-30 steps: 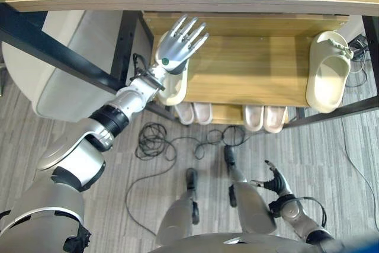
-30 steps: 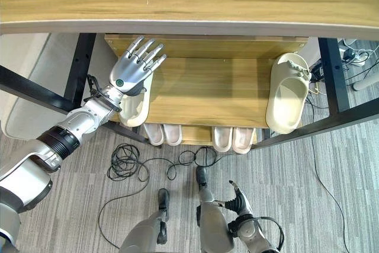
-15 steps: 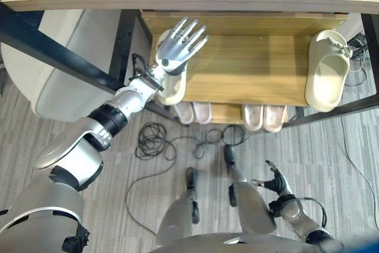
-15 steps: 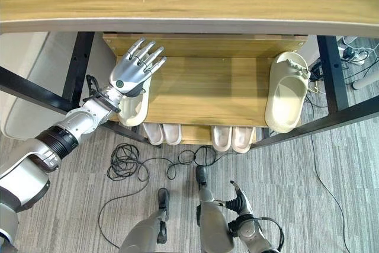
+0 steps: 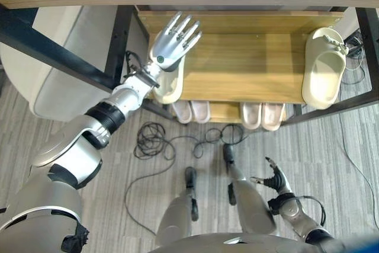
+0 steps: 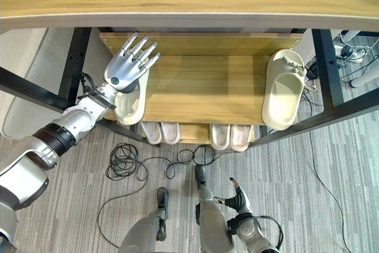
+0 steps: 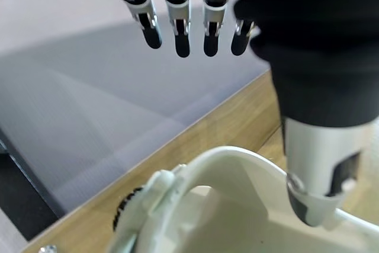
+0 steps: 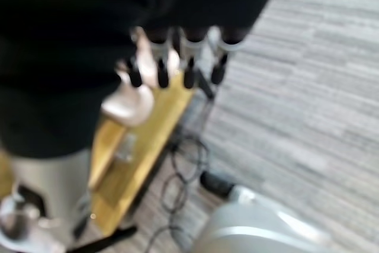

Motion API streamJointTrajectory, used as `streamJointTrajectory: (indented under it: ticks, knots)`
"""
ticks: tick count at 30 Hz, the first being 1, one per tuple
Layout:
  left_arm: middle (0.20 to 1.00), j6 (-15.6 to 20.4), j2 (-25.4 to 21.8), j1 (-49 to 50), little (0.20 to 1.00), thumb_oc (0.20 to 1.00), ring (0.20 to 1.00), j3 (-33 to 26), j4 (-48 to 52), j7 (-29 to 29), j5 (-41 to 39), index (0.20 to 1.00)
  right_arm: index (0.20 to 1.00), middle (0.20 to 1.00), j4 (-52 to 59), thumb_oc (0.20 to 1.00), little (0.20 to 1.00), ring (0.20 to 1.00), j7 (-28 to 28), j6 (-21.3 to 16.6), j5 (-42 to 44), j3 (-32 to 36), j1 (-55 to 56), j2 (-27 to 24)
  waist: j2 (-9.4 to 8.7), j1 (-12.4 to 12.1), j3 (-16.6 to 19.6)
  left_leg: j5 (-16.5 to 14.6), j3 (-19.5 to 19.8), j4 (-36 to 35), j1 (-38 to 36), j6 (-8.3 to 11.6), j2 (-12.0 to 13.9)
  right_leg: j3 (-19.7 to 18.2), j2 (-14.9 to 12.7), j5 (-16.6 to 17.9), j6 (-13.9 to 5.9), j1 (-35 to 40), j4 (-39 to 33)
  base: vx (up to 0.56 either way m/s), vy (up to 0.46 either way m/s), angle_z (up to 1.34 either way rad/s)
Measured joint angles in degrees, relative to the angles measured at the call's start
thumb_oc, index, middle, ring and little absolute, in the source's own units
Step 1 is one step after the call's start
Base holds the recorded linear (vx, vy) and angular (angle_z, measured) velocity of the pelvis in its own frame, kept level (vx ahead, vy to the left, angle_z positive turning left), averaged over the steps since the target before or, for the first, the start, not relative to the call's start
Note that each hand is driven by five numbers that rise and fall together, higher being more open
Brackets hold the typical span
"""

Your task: Arrange the slippers neatly on the shoe rack.

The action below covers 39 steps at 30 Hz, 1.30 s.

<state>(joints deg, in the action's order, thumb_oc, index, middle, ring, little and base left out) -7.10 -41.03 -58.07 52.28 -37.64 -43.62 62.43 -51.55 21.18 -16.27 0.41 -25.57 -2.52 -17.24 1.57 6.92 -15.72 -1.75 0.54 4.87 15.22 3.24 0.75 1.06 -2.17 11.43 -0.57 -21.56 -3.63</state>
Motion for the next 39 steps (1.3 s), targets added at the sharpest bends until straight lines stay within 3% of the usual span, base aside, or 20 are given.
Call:
streamJointTrajectory:
  ticks: [5,11,12,14,15,16,17,18,21,22,23,25,28,29,31,32,35,36,37,39]
  knots:
    - [1.0,-0.64,0.02,-0.81,1.0,1.0,1.0,0.22,-0.52,-0.09,-0.01,1.0,1.0,1.0,0.0,1.0,1.0,1.0,0.09,-0.08,-0.02,-0.45,-0.01,0.0,-0.06,0.02,0.13,-0.77,0.03,1.76,0.99,-0.03,-0.18,-0.03,0.02,-0.1,0.15,-0.19,0.18,-0.02,0.015,0.0]
    - [1.0,-1.24,0.22,-5.11,1.0,1.0,1.0,6.2,-6.33,0.89,0.27,1.0,1.0,1.0,0.18,1.0,1.0,1.0,1.37,-0.55,-0.1,-1.67,-0.08,-0.4,-0.11,0.38,0.31,-1.51,-0.14,4.64,3.93,-0.07,-0.51,-0.45,-0.08,-0.12,0.15,-2.74,1.71,-0.01,0.028,-0.02]
    - [0.928,-1.23,0.23,-5.51,0.928,0.928,0.928,6.55,-7.42,1.28,0.87,0.928,1.0,1.0,0.2,1.0,1.0,1.0,1.54,-0.64,-0.15,-1.99,-0.06,-0.65,-0.11,0.45,0.31,-1.51,-0.3,4.68,4.15,-0.07,-0.58,-0.51,-0.14,-0.14,0.15,-3.12,1.82,0.0,0.04,-0.05]
    - [0.887,-1.21,0.18,-7.46,0.887,0.887,0.887,9.27,-10.3,2.51,2.1,0.887,1.0,1.0,0.21,1.0,1.0,1.0,1.71,-0.87,-0.45,-2.37,-0.08,-1.14,-0.12,0.54,0.31,-1.51,-0.61,5.38,5.27,-0.09,-0.62,-0.6,-0.2,-0.44,-0.22,-4.14,2.06,0.02,0.045,-0.12]
    - [0.831,-1.19,-0.02,-7.89,0.831,0.831,0.831,9.96,-10.75,3.01,2.37,0.831,1.0,1.0,0.21,1.0,1.0,1.0,1.84,-0.89,-0.62,-2.46,-0.18,-1.29,-0.11,0.52,0.32,-1.5,-0.69,5.34,5.58,-0.1,-0.61,-0.6,-0.21,-1.33,-1.38,-4.57,2.06,0.02,0.051,-0.26]
    - [0.558,-0.92,-0.78,-8.65,0.558,0.558,0.558,11.66,-11.0,3.79,2.69,0.558,1.0,1.0,0.16,1.0,1.0,1.0,2.09,-0.95,-0.86,-2.89,-0.67,-1.54,-0.05,0.18,0.33,-1.4,-0.53,5.07,5.91,-0.22,-0.34,-0.19,-0.11,-3.5,-4.28,-5.28,2.18,0.01,0.026,-0.34]
    - [0.523,-0.91,-1.31,-8.84,0.523,0.523,0.523,12.32,-11.02,4.03,3.04,0.523,1.0,1.0,0.15,1.0,1.0,1.0,2.27,-0.96,-1.13,-2.99,-1.09,-1.58,0.05,-0.13,0.31,-1.14,-0.51,4.51,6.05,-0.61,0.53,0.31,0.08,-4.7,-5.48,-5.82,2.65,0.02,0.027,-0.23]
    - [0.2,-0.61,-1.79,-9.39,0.2,0.2,0.2,13.52,-11.11,5.04,4.19,0.2,1.0,1.0,0.64,1.0,1.0,1.0,2.84,-1.01,-1.84,-2.92,-1.2,-1.53,-0.34,0.55,0.45,-1.45,-0.7,4.85,6.82,-0.38,0.2,1.5,-0.52,-3.97,-3.94,-7.03,4.97,0.02,0.016,0.09]
    - [0.2,0.31,-2.57,-10.09,0.2,0.2,0.2,15.07,-11.15,5.98,4.61,0.2,1.0,1.0,0.59,1.0,1.0,1.0,3.72,-1.02,-1.86,-2.87,-1.89,-1.82,-0.37,0.8,0.48,-1.66,-0.01,6.4,7.29,-0.31,-0.66,1.5,-0.76,-3.32,-3.02,-7.11,4.59,0.01,0.018,0.04]
    - [0.2,0.34,-3.21,-10.59,0.2,0.2,0.2,15.23,-11.2,6.61,4.63,0.2,1.0,1.0,0.59,1.0,1.0,1.0,4.16,-1.02,-1.84,-2.9,-3.05,-2.11,0.43,0.52,0.52,-1.83,0.38,5.93,8.07,-1.13,0.59,1.84,-0.22,-5.95,-6.54,-7.65,4.46,0.0,0.012,-0.39]
    - [0.2,0.51,-3.32,-11.7,0.2,0.2,0.2,15.53,-11.27,7.25,4.84,0.2,1.0,1.0,0.64,1.0,1.0,1.0,4.49,-0.99,-1.85,-2.55,-3.89,-2.49,1.41,-0.18,0.32,-1.54,-0.3,5.74,8.82,-0.84,2.07,2.13,0.58,-6.34,-4.9,-9.72,8.04,0.0,0.007,-0.1]
    - [0.2,0.38,-3.02,-13.02,0.2,0.2,0.2,16.52,-11.33,7.55,5.82,0.2,1.0,1.0,1.35,1.0,1.0,1.0,4.5,-0.98,-1.9,-2.32,-3.56,-2.22,0.62,0.96,0.78,-1.21,0.7,6.22,9.62,0.31,0.19,2.24,-1.43,-4.61,-1.09,-8.62,9.7,-0.01,-0.002,0.32]
    - [0.2,0.55,-2.93,-13.64,0.2,0.2,0.2,16.95,-10.74,8.31,6.33,0.2,1.0,1.0,2.36,1.0,1.0,1.0,5.07,-0.98,-1.9,-1.72,-4.16,-2.33,0.92,0.03,0.7,-0.89,0.8,6.29,9.91,0.22,0.3,2.13,-1.29,-3.46,-0.42,-8.48,8.26,0.09,0.002,0.02]
    - [0.2,-0.03,5.39,-11.77,0.2,0.2,0.2,10.57,-14.93,10.14,5.72,0.2,1.0,1.0,-3.88,1.0,1.0,1.0,13.33,6.22,-0.14,-5.18,-10.89,2.64,1.32,-1.7,0.41,0.08,1.75,5.1,7.82,0.1,0.41,3.18,-1.57,-3.58,-0.59,-6.6,8.96,0.05,0.032,0.17]
    - [0.2,-0.06,6.74,-12.14,0.2,0.2,0.2,14.26,-14.94,9.8,4.78,0.2,1.0,1.0,-7.77,1.0,1.0,1.0,15.22,6.89,-1.08,-8.16,-17.32,8.33,1.54,-2.49,1.19,-0.14,1.89,5.2,7.46,0.16,0.26,3.34,-1.4,-3.45,0.56,-5.5,7.93,0.09,0.062,0.24]
    - [0.2,-0.48,9.45,-12.56,0.2,0.2,0.2,14.33,-12.73,9.95,4.2,0.2,1.0,1.0,-13.14,1.0,1.0,1.0,18.16,9.0,-0.83,-7.18,-26.59,15.24,3.89,-4.5,2.03,-0.28,3.39,4.83,7.89,0.59,0.06,4.75,-2.06,-3.74,0.22,-4.96,7.37,0.05,0.045,0.35]
    - [0.2,-1.34,19.64,-11.97,0.2,0.2,0.2,14.12,-13.01,8.43,3.3,0.2,1.0,1.0,-20.34,1.0,1.0,1.0,19.13,13.32,2.53,-5.14,-41.92,20.82,7.72,-9.86,4.22,0.88,5.08,4.42,7.75,-0.18,-1.26,6.12,-3.37,-3.54,0.08,-4.55,7.57,0.01,-0.007,0.44]
    - [0.2,-1.28,20.81,-11.91,0.2,0.2,0.2,14.46,-12.83,7.51,3.29,0.2,1.0,1.0,-20.89,1.0,1.0,1.0,19.19,13.46,2.58,-4.36,-46.32,22.11,8.35,-10.93,4.7,1.14,5.65,4.29,7.73,-0.33,-1.46,6.68,-3.76,-3.68,-0.14,-4.35,7.71,-0.02,-0.077,0.36]
    - [0.2,-3.02,24.66,-13.54,0.2,0.2,0.2,14.44,-14.89,7.44,2.69,0.2,1.0,1.0,-27.99,1.0,1.0,1.0,18.23,17.72,6.57,0.81,-52.76,24.35,8.98,-11.95,5.15,1.37,6.52,4.36,7.9,-0.51,-1.96,7.47,-4.14,-4.11,-0.71,-4.39,8.44,-0.01,-0.048,0.36]
    - [0.2,-3.0,26.19,-14.78,0.2,0.2,0.2,15.13,-15.33,5.79,2.07,0.2,1.0,1.0,-30.86,1.0,1.0,1.0,17.83,18.81,7.38,0.67,-54.63,24.51,8.71,-13.69,6.05,1.61,7.63,4.31,7.95,-0.62,-2.51,8.24,-4.63,-4.52,-0.54,-4.14,8.81,-0.02,-0.061,0.34]
